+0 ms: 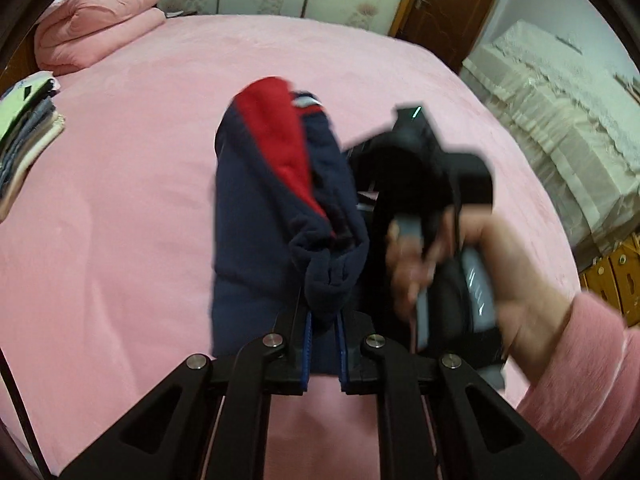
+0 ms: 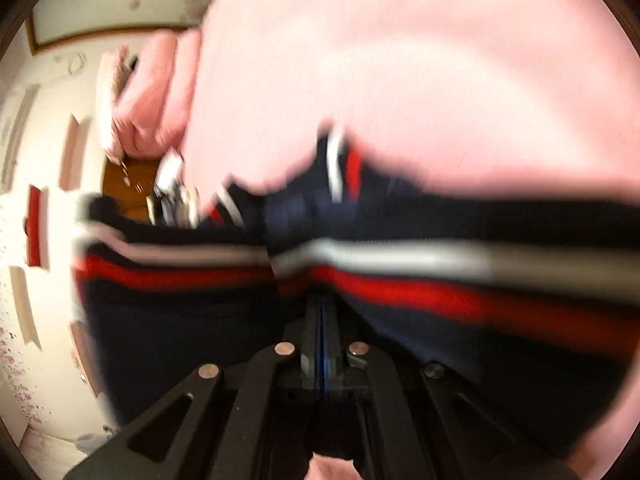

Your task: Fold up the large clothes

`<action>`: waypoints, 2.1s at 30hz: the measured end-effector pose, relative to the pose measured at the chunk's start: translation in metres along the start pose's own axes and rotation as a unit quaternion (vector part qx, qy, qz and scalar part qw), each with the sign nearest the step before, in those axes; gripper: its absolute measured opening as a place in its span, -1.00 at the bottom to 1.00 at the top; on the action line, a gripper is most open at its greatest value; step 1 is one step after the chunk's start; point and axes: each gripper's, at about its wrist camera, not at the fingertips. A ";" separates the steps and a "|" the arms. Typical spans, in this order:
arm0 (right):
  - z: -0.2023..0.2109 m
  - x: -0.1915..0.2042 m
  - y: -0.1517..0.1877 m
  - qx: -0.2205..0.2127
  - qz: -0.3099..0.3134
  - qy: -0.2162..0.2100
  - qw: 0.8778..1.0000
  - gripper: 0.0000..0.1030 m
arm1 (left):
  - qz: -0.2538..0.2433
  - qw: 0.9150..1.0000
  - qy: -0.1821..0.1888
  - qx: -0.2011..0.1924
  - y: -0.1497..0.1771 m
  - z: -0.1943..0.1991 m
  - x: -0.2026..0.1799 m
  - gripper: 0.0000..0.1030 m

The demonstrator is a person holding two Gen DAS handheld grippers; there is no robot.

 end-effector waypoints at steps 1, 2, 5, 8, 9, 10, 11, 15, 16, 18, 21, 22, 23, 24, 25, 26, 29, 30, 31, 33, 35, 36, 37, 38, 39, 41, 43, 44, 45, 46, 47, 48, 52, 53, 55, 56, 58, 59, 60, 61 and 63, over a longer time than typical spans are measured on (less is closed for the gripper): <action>0.015 -0.004 -0.005 -0.020 -0.006 -0.009 1.000 -0.97 | -0.007 1.000 -0.001 0.003 0.002 -0.003 -0.007 -0.85; 0.025 -0.006 -0.009 -0.030 -0.009 -0.013 0.999 -0.97 | -0.012 1.000 -0.003 0.004 0.005 -0.007 -0.012 -0.85; 0.063 -0.015 -0.015 -0.061 -0.004 -0.003 0.998 -0.94 | -0.029 0.999 -0.012 0.022 0.011 -0.017 -0.027 -0.85; 0.095 -0.021 -0.018 -0.082 0.005 0.020 0.996 -0.91 | -0.048 0.998 -0.017 0.044 0.018 -0.028 -0.036 -0.85; 0.103 -0.021 -0.017 -0.084 0.010 0.023 0.996 -0.91 | -0.061 0.997 -0.022 0.050 0.022 -0.030 -0.040 -0.85; 0.110 -0.020 -0.014 -0.083 0.023 0.026 0.996 -0.91 | -0.075 0.995 -0.026 0.055 0.025 -0.032 -0.043 -0.85; 0.112 -0.015 -0.011 -0.079 0.031 0.028 0.996 -0.91 | -0.084 0.994 -0.029 0.058 0.028 -0.033 -0.045 -0.86; 0.112 -0.010 0.017 -0.034 0.050 0.024 0.998 -0.91 | -0.115 0.989 -0.030 0.091 0.031 -0.039 -0.046 -0.85; 0.110 -0.009 0.020 -0.027 0.046 0.024 0.998 -0.91 | -0.124 0.987 -0.036 0.096 0.031 -0.041 -0.045 -0.85; 0.115 -0.014 0.028 -0.031 0.024 0.027 0.999 -0.54 | -0.124 0.986 -0.037 0.106 0.026 -0.042 -0.040 -0.85; 0.130 -0.023 0.045 -0.057 -0.002 0.017 0.998 -0.09 | -0.104 0.986 -0.029 0.127 0.019 -0.045 -0.031 -0.66; 0.133 -0.024 0.050 -0.063 -0.006 0.009 0.998 -0.09 | -0.096 0.986 -0.021 0.137 0.017 -0.045 -0.028 -0.60; 0.137 -0.021 0.057 -0.069 -0.007 0.000 0.998 -0.09 | -0.092 0.985 -0.018 0.144 0.018 -0.046 -0.026 -0.54; 0.139 -0.020 0.061 -0.072 -0.004 0.000 0.997 -0.09 | -0.087 0.985 -0.017 0.150 0.017 -0.045 -0.023 -0.50; 0.140 -0.016 0.067 -0.072 0.008 0.004 0.997 -0.09 | -0.077 0.984 -0.021 0.156 0.017 -0.043 -0.017 -0.44; 0.139 -0.013 0.071 -0.073 0.022 0.009 0.997 -0.09 | -0.067 0.984 -0.027 0.162 0.017 -0.041 -0.012 -0.16; 0.125 -0.002 0.080 -0.072 0.057 0.020 0.996 -0.09 | -0.018 0.985 -0.041 0.167 0.016 -0.030 0.009 0.37; 0.119 -0.002 0.080 -0.068 0.059 0.027 0.996 -0.09 | -0.004 0.985 -0.043 0.166 0.016 -0.026 0.014 0.37; 0.109 -0.003 0.079 -0.059 0.057 0.042 0.996 -0.09 | 0.008 0.985 -0.051 0.167 0.016 -0.023 0.020 0.37; 0.091 -0.001 0.075 -0.046 0.059 0.062 0.995 -0.09 | 0.020 0.983 -0.068 0.168 0.014 -0.021 0.034 0.37; 0.079 0.001 0.074 -0.041 0.079 0.078 0.993 -0.16 | 0.025 0.983 -0.085 0.163 0.009 -0.021 0.046 0.37; 0.077 0.005 0.073 -0.048 0.093 0.084 0.991 -0.64 | 0.028 0.983 -0.094 0.157 0.005 -0.021 0.054 0.37; 0.078 0.010 0.073 -0.059 0.111 0.091 0.988 -0.93 | 0.034 0.983 -0.102 0.152 0.001 -0.020 0.062 0.37; 0.081 0.014 0.074 -0.068 0.122 0.089 0.986 -0.92 | 0.038 0.982 -0.108 0.149 -0.002 -0.019 0.068 0.37; 0.086 0.020 0.075 -0.077 0.134 0.083 0.984 -0.93 | 0.045 0.982 -0.113 0.145 -0.006 -0.017 0.074 0.37; 0.098 0.027 0.078 -0.096 0.148 0.089 0.980 -0.93 | 0.064 0.982 -0.126 0.126 -0.012 -0.011 0.086 0.37; 0.110 0.019 0.078 -0.107 0.131 0.122 0.978 -0.93 | 0.083 0.983 -0.131 0.099 -0.020 -0.002 0.097 0.37; 0.114 0.010 0.077 -0.109 0.118 0.134 0.978 -0.93 | 0.086 0.983 -0.130 0.096 -0.023 -0.001 0.101 0.37; 0.115 0.000 0.076 -0.105 0.113 0.142 0.978 -0.91 | 0.086 0.983 -0.128 0.097 -0.024 -0.001 0.105 0.37; 0.112 -0.007 0.075 -0.092 0.116 0.152 0.977 -0.88 | 0.084 0.983 -0.127 0.100 -0.025 -0.003 0.107 0.37; 0.111 -0.008 0.074 -0.084 0.119 0.165 0.975 -0.84 | 0.076 0.984 -0.128 0.102 -0.026 -0.005 0.110 0.37; 0.109 -0.008 0.073 -0.073 0.126 0.192 0.971 -0.83 | 0.070 0.984 -0.129 0.099 -0.027 -0.005 0.113 0.37; 0.131 0.006 0.072 -0.128 0.150 0.218 0.956 -0.83 | 0.046 0.993 -0.087 0.069 -0.060 -0.018 0.102 0.37; 0.138 0.010 0.071 -0.152 0.152 0.199 0.956 -0.83 | 0.043 0.994 -0.070 0.066 -0.070 -0.019 0.102 0.37; 0.139 0.017 0.064 -0.167 0.161 0.135 0.963 -0.83 | 0.033 0.996 -0.007 0.080 -0.095 -0.036 0.101 0.37; 0.132 0.019 0.059 -0.155 0.168 0.112 0.967 -0.83 | 0.031 0.996 0.014 0.086 -0.101 -0.042 0.099 0.37; 0.111 0.023 0.049 -0.127 0.185 0.097 0.970 -0.84 | 0.026 0.993 0.063 0.093 -0.117 -0.064 0.093 0.22; 0.104 0.023 0.046 -0.118 0.188 0.099 0.970 -0.84 | 0.023 0.993 0.068 0.098 -0.120 -0.072 0.088 -0.13; 0.093 0.020 0.041 -0.108 0.186 0.107 0.971 -0.84 | 0.018 0.991 0.072 0.109 -0.124 -0.084 0.081 -0.44; 0.085 0.016 0.038 -0.102 0.182 0.115 0.971 -0.84 | 0.012 0.991 0.063 0.118 -0.126 -0.097 0.075 -0.54; 0.081 0.008 0.034 -0.123 0.172 0.150 0.966 -1.00 | 0.001 0.994 0.009 0.107 -0.127 -0.111 0.074 -0.84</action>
Point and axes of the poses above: each gripper's, at about its wrist camera, not at the fingertips, and z roughly against the way its jaws point, x to its left, y to its underside, and after that the axes turned 2 degrees about -y, right-handed
